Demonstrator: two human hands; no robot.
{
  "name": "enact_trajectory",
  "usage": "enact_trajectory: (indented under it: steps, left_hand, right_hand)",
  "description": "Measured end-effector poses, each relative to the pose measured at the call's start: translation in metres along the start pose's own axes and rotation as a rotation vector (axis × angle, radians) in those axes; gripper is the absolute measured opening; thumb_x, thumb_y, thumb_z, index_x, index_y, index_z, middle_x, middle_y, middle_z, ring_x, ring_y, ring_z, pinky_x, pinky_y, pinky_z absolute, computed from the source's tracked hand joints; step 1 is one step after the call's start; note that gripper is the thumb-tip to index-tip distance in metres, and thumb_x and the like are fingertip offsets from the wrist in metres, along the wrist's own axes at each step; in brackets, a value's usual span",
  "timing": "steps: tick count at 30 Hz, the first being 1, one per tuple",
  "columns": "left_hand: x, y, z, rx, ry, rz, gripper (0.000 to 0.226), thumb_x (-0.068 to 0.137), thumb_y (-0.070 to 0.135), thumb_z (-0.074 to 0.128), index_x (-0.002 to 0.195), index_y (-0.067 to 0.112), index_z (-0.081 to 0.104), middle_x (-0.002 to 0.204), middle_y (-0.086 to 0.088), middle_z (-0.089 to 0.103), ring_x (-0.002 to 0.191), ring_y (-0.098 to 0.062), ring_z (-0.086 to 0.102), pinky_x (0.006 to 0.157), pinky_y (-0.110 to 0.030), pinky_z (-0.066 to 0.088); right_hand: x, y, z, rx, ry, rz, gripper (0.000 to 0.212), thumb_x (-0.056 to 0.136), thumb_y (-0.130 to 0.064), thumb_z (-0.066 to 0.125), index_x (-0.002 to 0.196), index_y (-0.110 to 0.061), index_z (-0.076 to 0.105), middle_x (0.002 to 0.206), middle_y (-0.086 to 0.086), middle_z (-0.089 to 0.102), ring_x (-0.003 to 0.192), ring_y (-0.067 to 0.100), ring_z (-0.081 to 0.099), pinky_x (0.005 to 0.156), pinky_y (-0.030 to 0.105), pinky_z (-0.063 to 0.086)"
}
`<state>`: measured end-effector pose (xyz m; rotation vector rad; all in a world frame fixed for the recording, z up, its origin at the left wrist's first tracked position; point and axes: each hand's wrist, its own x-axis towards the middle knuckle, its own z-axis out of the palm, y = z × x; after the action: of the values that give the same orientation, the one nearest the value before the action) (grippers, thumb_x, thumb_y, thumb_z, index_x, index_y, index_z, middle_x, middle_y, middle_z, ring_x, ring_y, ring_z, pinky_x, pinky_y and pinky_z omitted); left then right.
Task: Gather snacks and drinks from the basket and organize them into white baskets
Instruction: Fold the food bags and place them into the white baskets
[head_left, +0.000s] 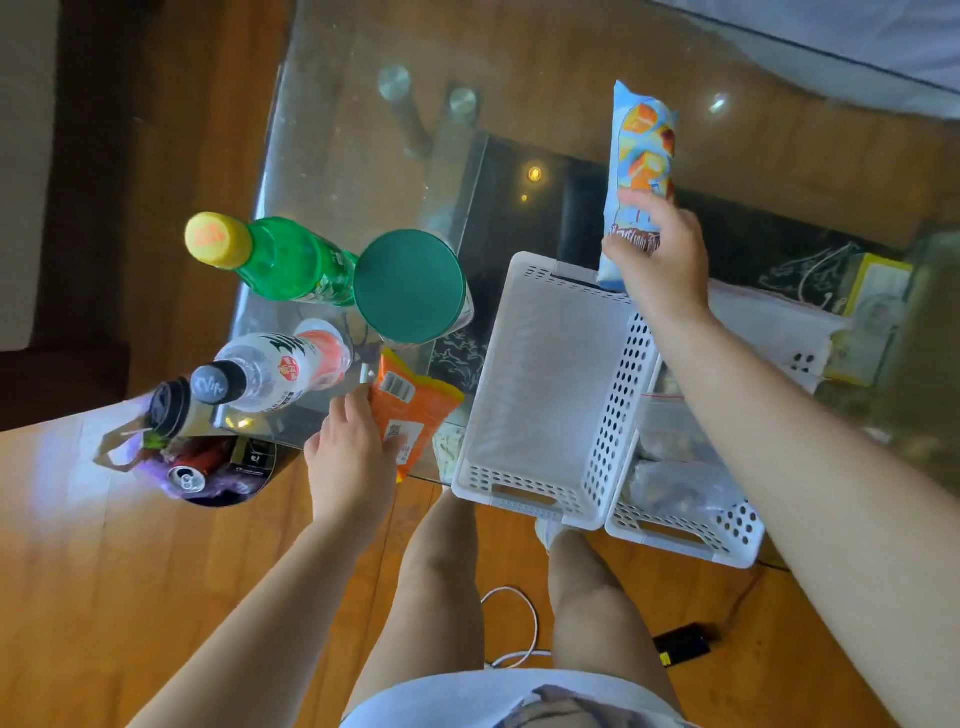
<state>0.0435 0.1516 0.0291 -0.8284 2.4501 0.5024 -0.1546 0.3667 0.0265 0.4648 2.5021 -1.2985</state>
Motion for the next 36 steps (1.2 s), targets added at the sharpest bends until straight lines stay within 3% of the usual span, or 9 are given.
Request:
enact_trajectory:
  steps: [5, 9, 11, 15, 23, 27, 30, 33, 36]
  left_hand:
    - [-0.027, 0.0, -0.02, -0.085, -0.042, 0.102, 0.047, 0.082, 0.025, 0.065, 0.12, 0.009, 0.043, 0.116, -0.012, 0.057, 0.11, -0.034, 0.053, 0.085, -0.043, 0.039]
    - [-0.042, 0.023, -0.025, -0.217, -0.097, 0.172, 0.048, 0.079, 0.033, 0.065, 0.116, 0.018, 0.039, 0.104, -0.008, 0.065, 0.09, -0.031, 0.062, 0.062, -0.031, 0.04]
    - [-0.044, 0.039, -0.019, -0.211, -0.09, 0.22, 0.05, 0.079, 0.038, 0.063, 0.118, 0.018, 0.039, 0.104, -0.007, 0.066, 0.09, -0.031, 0.063, 0.063, -0.03, 0.04]
    - [-0.038, 0.076, 0.007, -0.239, -0.119, 0.23, 0.053, 0.085, 0.034, 0.059, 0.127, 0.012, 0.035, 0.111, -0.012, 0.062, 0.1, -0.033, 0.059, 0.069, -0.034, 0.042]
    - [-0.023, 0.11, 0.05, -0.374, -0.187, 0.148, 0.042, 0.09, 0.031, 0.051, 0.122, 0.009, 0.036, 0.111, -0.018, 0.062, 0.099, -0.037, 0.058, 0.078, -0.041, 0.049]
    - [-0.018, 0.106, 0.061, -0.388, -0.257, 0.166, 0.04, 0.092, 0.016, 0.045, 0.13, 0.009, 0.033, 0.113, -0.015, 0.059, 0.091, -0.031, 0.055, 0.07, -0.031, 0.036]
    - [-0.013, 0.103, 0.061, -0.349, -0.278, 0.167, 0.037, 0.091, 0.009, 0.039, 0.128, 0.012, 0.035, 0.111, -0.012, 0.059, 0.085, -0.026, 0.052, 0.069, -0.033, 0.037]
    - [-0.016, 0.099, 0.054, -0.37, -0.218, 0.226, 0.046, 0.087, 0.008, 0.046, 0.132, 0.013, 0.036, 0.123, -0.009, 0.054, 0.106, -0.027, 0.055, 0.076, -0.035, 0.047]
    - [-0.028, 0.093, 0.051, -0.209, -0.161, 0.329, 0.062, 0.085, 0.003, 0.049, 0.142, 0.015, 0.029, 0.148, -0.008, 0.027, 0.134, -0.028, 0.03, 0.104, -0.04, 0.037]
  right_hand:
    - [-0.089, -0.003, -0.014, 0.112, 0.026, 0.031, 0.042, 0.08, -0.008, 0.061, 0.114, -0.033, 0.06, 0.111, -0.003, 0.043, 0.106, 0.01, 0.052, 0.094, 0.028, 0.047]
    - [-0.157, 0.012, -0.019, 0.033, 0.05, -0.006, 0.043, 0.08, -0.003, 0.063, 0.118, -0.023, 0.061, 0.113, 0.0, 0.044, 0.105, 0.005, 0.049, 0.083, 0.005, 0.042]
    - [-0.179, 0.024, -0.016, -0.016, 0.051, 0.007, 0.043, 0.08, -0.004, 0.063, 0.118, -0.024, 0.061, 0.116, 0.002, 0.047, 0.104, 0.002, 0.048, 0.078, -0.002, 0.036]
    - [-0.195, 0.049, -0.003, -0.111, -0.013, 0.071, 0.046, 0.082, -0.013, 0.066, 0.125, -0.026, 0.058, 0.121, 0.006, 0.048, 0.113, 0.017, 0.052, 0.084, 0.015, 0.04]
    - [-0.175, 0.085, 0.028, -0.335, -0.123, 0.03, 0.05, 0.091, -0.019, 0.054, 0.139, -0.023, 0.042, 0.123, 0.015, 0.044, 0.116, 0.027, 0.046, 0.096, 0.025, 0.035]
    - [-0.17, 0.096, 0.036, -0.449, -0.152, 0.043, 0.057, 0.09, -0.013, 0.05, 0.144, -0.025, 0.032, 0.138, 0.017, 0.032, 0.132, 0.031, 0.031, 0.109, 0.038, 0.032]
    - [-0.174, 0.099, 0.04, -0.488, -0.165, 0.04, 0.064, 0.09, -0.012, 0.052, 0.146, -0.027, 0.024, 0.155, 0.016, 0.003, 0.145, 0.029, 0.0, 0.119, 0.037, 0.013]
    - [-0.18, 0.099, 0.039, -0.486, -0.187, -0.002, 0.067, 0.09, -0.016, 0.054, 0.147, -0.027, 0.02, 0.157, 0.01, -0.011, 0.145, 0.026, -0.01, 0.116, 0.032, 0.009]
    - [-0.182, 0.1, 0.035, -0.518, -0.278, -0.009, 0.07, 0.093, -0.014, 0.048, 0.149, -0.019, 0.006, 0.157, 0.008, -0.016, 0.145, 0.024, -0.012, 0.117, 0.033, 0.009]
